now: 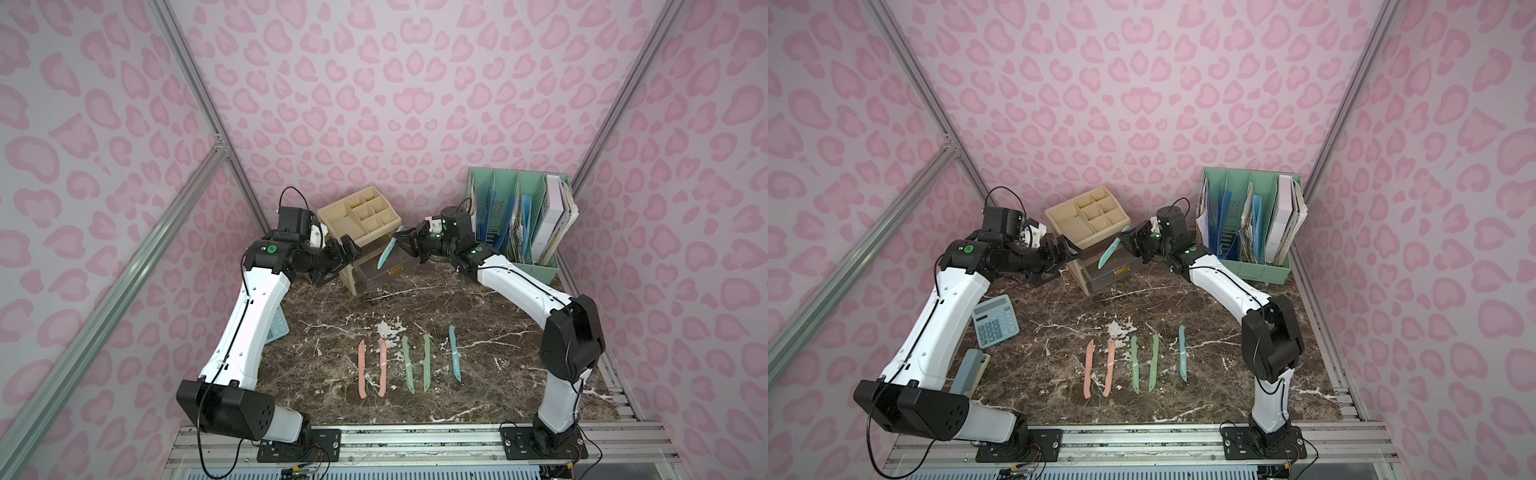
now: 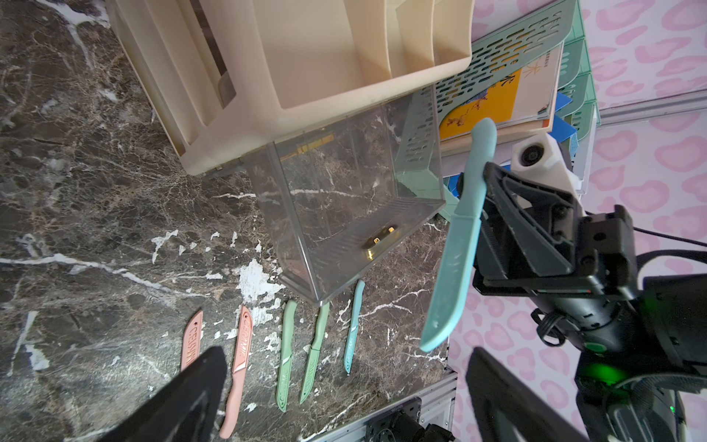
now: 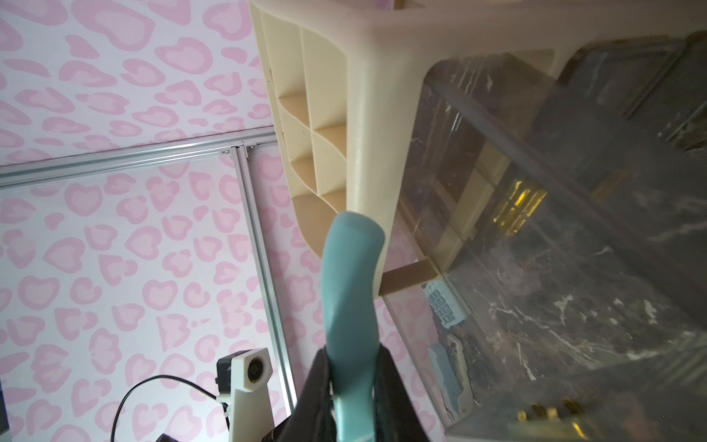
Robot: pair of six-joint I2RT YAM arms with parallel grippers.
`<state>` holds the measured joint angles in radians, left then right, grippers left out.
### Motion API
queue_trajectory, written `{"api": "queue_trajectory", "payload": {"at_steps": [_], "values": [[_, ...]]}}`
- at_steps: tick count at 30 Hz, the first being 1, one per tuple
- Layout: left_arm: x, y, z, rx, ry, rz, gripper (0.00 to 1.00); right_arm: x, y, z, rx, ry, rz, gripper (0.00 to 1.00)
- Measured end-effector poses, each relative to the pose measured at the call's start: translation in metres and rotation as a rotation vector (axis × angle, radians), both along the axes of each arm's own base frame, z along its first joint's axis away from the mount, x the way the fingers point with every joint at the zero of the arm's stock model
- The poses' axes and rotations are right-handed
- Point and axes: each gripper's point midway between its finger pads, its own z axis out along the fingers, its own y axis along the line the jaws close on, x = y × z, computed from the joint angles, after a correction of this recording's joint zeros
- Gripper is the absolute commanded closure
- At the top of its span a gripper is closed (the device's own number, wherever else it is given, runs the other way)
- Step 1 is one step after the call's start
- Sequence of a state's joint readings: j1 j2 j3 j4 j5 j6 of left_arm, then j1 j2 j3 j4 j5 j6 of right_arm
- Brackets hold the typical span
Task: Place the fruit knives into the drawer by color
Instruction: Place the fruit knife in the storage box.
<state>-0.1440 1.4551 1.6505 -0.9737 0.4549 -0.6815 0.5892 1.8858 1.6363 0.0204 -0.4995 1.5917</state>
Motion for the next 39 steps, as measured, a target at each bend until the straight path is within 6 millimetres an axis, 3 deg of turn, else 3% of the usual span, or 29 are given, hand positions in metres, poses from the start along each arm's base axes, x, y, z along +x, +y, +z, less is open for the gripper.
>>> {"api": "queue_trajectory", "payload": {"at_steps": [16, 26, 33, 39], "values": [[0.001, 0.005, -0.001, 0.000, 0.002, 0.014, 0.01, 0.015, 0.009, -0.013, -0.070, 0.031, 0.006, 0.92], [0.003, 0.009, -0.001, -0.002, 0.002, 0.026, 0.01, 0.018, 0.013, -0.036, -0.133, 0.093, 0.018, 0.89], [0.003, 0.012, -0.002, -0.002, 0.001, 0.032, 0.01, 0.020, 0.016, -0.048, -0.149, 0.126, 0.025, 0.80], [0.003, 0.013, -0.002, -0.003, 0.000, 0.035, 0.01, 0.022, 0.018, -0.043, -0.135, 0.127, 0.024, 0.71]]}}
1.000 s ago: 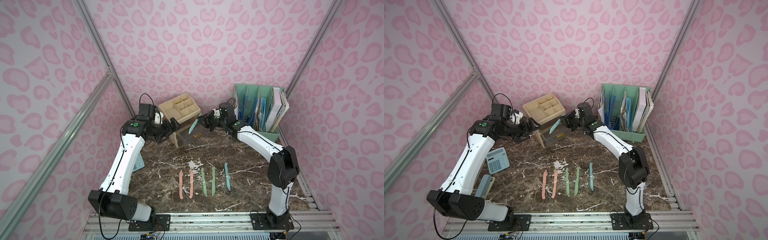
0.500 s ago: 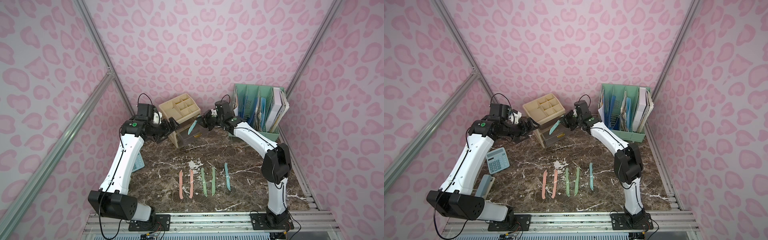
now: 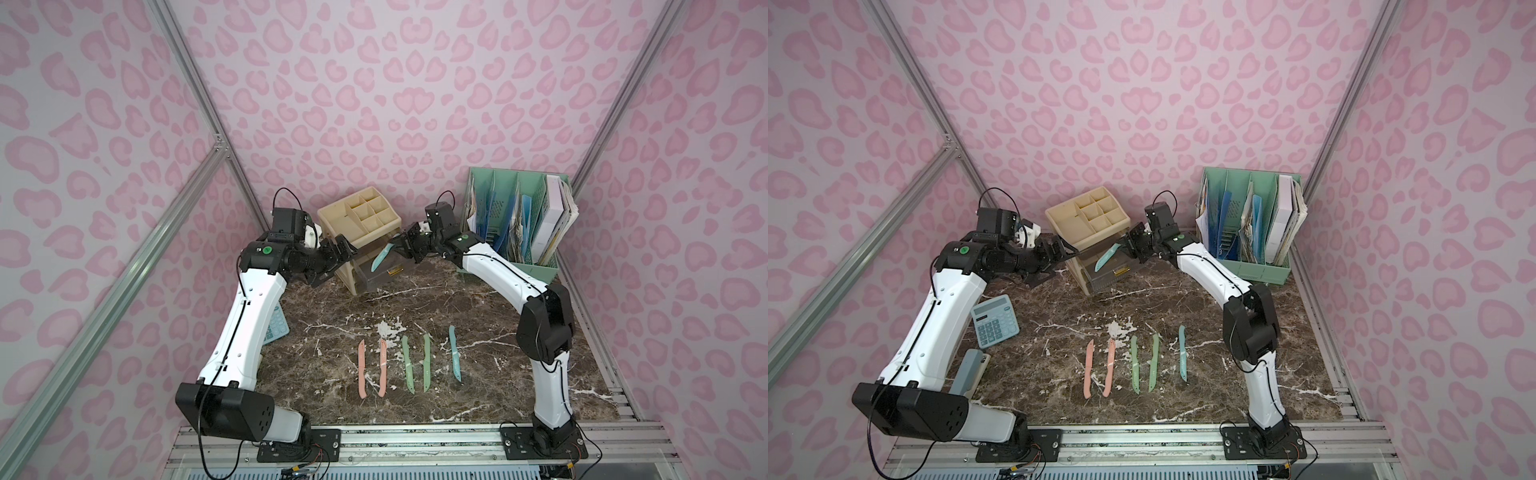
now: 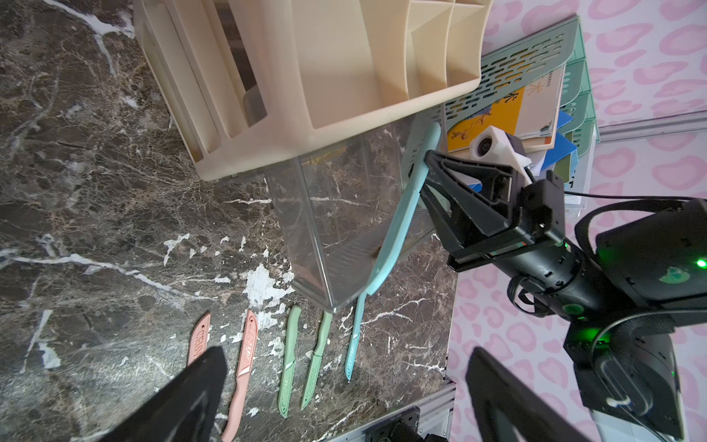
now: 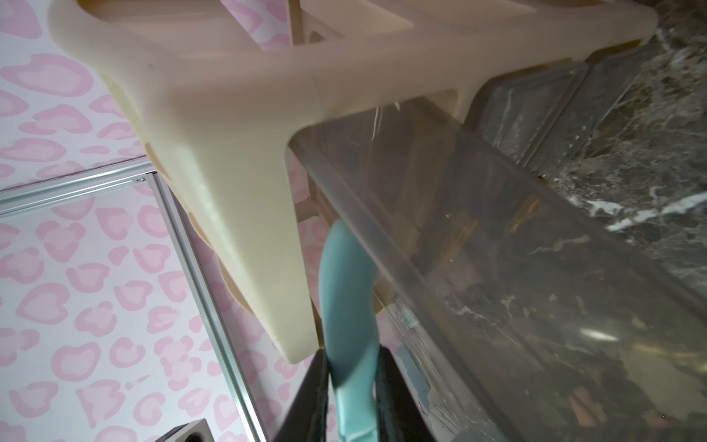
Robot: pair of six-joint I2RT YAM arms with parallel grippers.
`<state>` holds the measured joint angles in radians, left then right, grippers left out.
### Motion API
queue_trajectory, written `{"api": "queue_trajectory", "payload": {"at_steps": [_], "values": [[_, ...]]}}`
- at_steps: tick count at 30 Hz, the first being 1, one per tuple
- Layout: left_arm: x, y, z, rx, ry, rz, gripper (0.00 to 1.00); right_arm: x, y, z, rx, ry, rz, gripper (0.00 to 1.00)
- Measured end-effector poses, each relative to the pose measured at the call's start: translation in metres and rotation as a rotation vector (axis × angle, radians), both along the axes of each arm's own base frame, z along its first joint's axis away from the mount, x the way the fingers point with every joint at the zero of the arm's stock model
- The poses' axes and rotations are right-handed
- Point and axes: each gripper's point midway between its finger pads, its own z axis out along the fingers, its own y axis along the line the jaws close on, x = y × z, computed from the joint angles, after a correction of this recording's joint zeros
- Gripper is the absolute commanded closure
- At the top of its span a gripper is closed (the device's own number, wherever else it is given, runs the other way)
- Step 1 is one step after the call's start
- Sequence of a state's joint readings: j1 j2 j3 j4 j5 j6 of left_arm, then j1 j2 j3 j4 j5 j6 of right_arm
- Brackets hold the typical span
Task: Place the fruit knives into the drawer by color
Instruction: Place the fruit knife in the storage box, then pick up the fruit knife from the center of the board.
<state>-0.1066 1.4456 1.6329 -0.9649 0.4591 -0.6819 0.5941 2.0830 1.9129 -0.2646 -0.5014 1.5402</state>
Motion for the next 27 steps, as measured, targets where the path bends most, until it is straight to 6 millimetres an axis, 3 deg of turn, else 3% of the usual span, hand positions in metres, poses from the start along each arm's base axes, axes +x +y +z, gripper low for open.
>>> {"api": "queue_trajectory", "payload": {"at_steps": [2, 11, 19, 27], "values": [[0.000, 0.000, 0.000, -0.002, 0.000, -0.001, 0.01, 0.000, 0.000, 0.002, 0.002, -0.003, 0.001, 0.67], [0.001, 0.000, 0.001, -0.007, -0.005, 0.001, 0.01, -0.001, -0.001, 0.017, 0.011, -0.028, 0.004, 0.69], [-0.001, -0.002, 0.001, -0.019, -0.001, -0.007, 0.01, -0.023, -0.014, 0.046, -0.015, -0.119, 0.054, 0.69], [-0.008, -0.005, -0.003, -0.032, 0.010, -0.012, 0.01, -0.064, -0.039, 0.025, -0.124, -0.145, 0.133, 0.60]]}}
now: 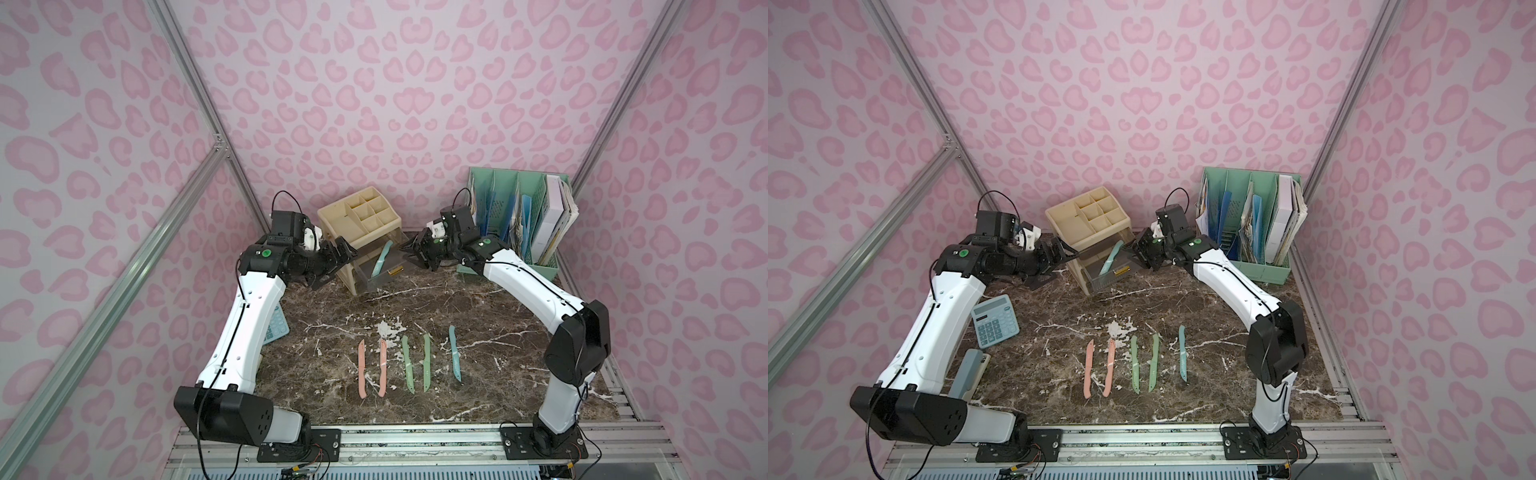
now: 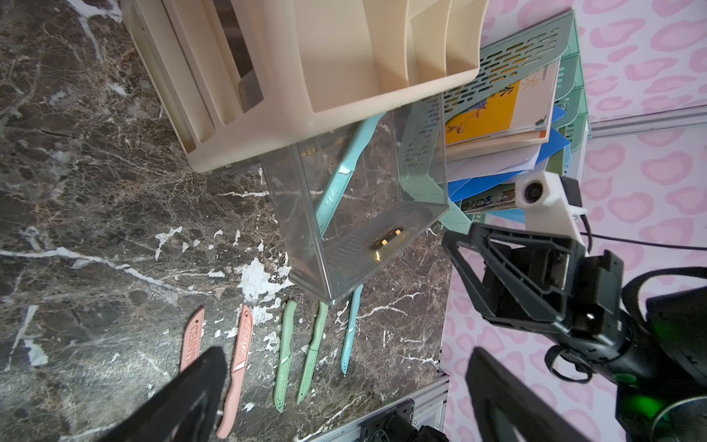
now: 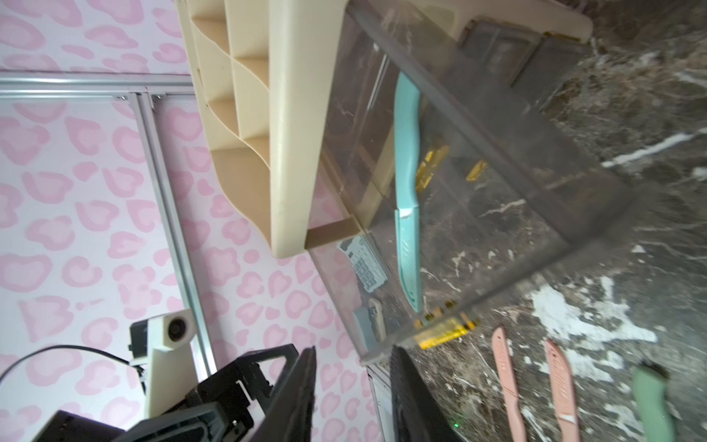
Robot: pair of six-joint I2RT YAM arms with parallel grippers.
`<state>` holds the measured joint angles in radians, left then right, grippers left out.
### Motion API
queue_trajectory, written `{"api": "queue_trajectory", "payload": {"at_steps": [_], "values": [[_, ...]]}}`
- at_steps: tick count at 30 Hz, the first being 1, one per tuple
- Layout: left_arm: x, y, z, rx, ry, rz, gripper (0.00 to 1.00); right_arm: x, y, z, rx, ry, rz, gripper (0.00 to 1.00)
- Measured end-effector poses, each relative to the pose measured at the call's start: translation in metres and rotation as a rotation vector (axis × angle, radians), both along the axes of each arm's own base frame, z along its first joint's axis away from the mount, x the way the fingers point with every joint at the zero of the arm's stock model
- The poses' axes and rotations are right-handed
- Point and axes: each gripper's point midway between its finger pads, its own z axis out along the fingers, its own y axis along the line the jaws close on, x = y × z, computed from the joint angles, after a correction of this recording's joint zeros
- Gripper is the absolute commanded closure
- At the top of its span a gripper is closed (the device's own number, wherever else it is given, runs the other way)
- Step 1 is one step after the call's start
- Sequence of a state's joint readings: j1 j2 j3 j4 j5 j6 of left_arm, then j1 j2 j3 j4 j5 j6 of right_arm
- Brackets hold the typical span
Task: Place the fruit knives into the drawer by color
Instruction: Pick up the fruit knife from the center of the board.
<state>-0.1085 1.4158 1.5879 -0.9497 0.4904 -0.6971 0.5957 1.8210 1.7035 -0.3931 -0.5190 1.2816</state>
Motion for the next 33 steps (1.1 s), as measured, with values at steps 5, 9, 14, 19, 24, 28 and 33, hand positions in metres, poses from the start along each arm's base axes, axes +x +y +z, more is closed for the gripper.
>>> {"api": "queue_trajectory", "payload": {"at_steps": [5, 9, 14, 19, 24, 28, 33], "values": [[-0.013, -0.006, -0.005, -0.007, 0.009, -0.020, 0.01, -0.022, -0.014, 0.002, -0.057, -0.065, 0.055, 0.51], [-0.026, -0.011, -0.011, -0.011, 0.019, -0.041, 0.01, -0.039, -0.027, -0.009, -0.110, -0.085, 0.088, 0.46], [-0.044, -0.018, -0.018, -0.017, 0.033, -0.072, 0.01, -0.062, -0.048, -0.038, -0.198, -0.077, 0.115, 0.40], [-0.060, -0.025, -0.024, -0.029, 0.046, -0.105, 0.01, -0.078, -0.066, -0.063, -0.281, -0.080, 0.135, 0.36], [-0.079, -0.037, -0.032, -0.048, 0.071, -0.156, 0.01, -0.093, -0.084, -0.098, -0.384, -0.058, 0.162, 0.35], [-0.094, -0.049, -0.042, -0.064, 0.106, -0.201, 0.01, -0.100, -0.096, -0.121, -0.468, -0.056, 0.181, 0.35], [-0.108, -0.060, -0.053, -0.072, 0.136, -0.249, 0.01, -0.111, -0.112, -0.151, -0.573, -0.040, 0.208, 0.35]]}}
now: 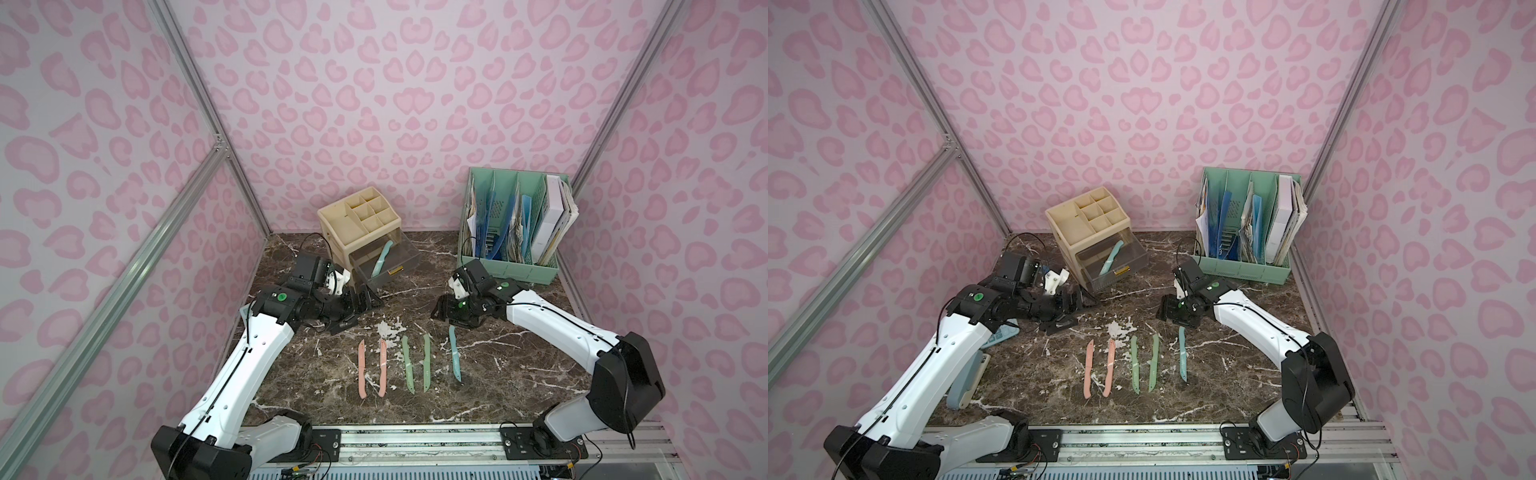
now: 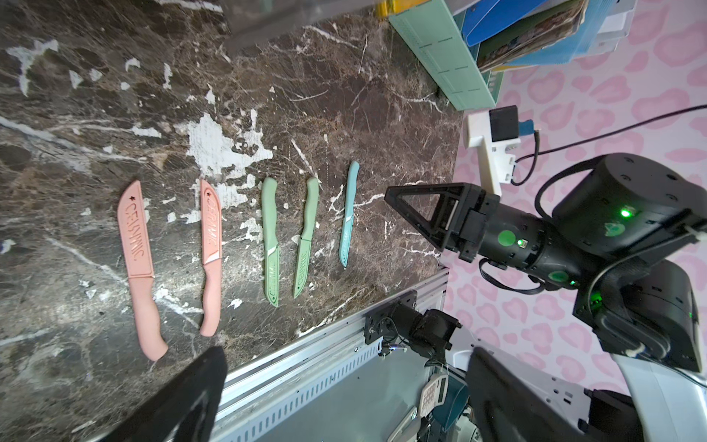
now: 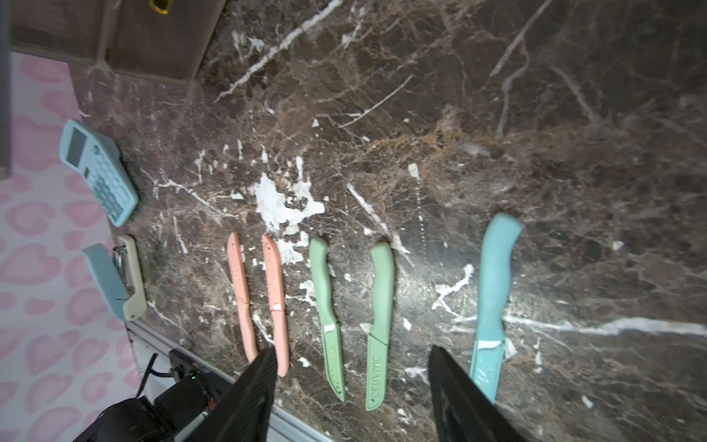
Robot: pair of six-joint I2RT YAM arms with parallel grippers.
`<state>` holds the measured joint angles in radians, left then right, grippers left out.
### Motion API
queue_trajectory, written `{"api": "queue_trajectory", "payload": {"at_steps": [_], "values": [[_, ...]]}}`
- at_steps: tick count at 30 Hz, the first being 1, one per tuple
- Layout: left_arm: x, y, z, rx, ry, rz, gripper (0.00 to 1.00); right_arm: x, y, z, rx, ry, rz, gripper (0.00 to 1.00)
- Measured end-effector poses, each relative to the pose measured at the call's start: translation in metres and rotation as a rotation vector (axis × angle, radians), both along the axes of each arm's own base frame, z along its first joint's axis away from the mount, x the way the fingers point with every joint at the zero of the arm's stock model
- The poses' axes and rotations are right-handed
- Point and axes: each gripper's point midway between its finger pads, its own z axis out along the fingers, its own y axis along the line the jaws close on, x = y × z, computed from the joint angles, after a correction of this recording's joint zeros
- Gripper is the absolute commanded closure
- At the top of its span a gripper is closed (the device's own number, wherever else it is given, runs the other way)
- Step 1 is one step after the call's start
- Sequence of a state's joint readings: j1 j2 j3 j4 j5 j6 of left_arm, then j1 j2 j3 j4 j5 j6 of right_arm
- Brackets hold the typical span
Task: Place the fruit knives into the drawer by color
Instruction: Pick up the fruit knife from the center of the board.
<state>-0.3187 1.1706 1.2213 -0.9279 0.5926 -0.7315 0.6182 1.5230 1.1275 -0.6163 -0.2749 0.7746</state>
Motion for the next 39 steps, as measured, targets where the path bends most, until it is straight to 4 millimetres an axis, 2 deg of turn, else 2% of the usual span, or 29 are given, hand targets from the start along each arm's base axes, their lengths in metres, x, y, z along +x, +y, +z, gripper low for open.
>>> {"api": "queue_trajectory", "payload": {"at_steps": [5, 14, 20, 27, 33, 39], "values": [[-0.008, -0.008, -0.012, -0.001, 0.027, -0.036, 0.01, -0.008, -0.016, -0.031, -0.105, 0.023, 0.015, 0.36], [-0.022, -0.026, -0.029, -0.027, 0.062, -0.112, 0.01, -0.025, -0.032, -0.067, -0.257, 0.053, 0.053, 0.40], [-0.025, -0.034, -0.032, -0.039, 0.068, -0.135, 0.01, -0.031, -0.042, -0.085, -0.335, 0.063, 0.071, 0.41], [-0.023, -0.038, -0.033, -0.045, 0.065, -0.145, 0.01, -0.029, -0.046, -0.102, -0.381, 0.079, 0.075, 0.51], [-0.020, -0.040, -0.029, -0.051, 0.053, -0.146, 0.01, -0.022, -0.044, -0.106, -0.402, 0.065, 0.080, 0.59], [-0.018, -0.041, -0.029, -0.054, 0.050, -0.147, 0.01, -0.017, -0.042, -0.110, -0.462, 0.044, 0.106, 0.64]]}}
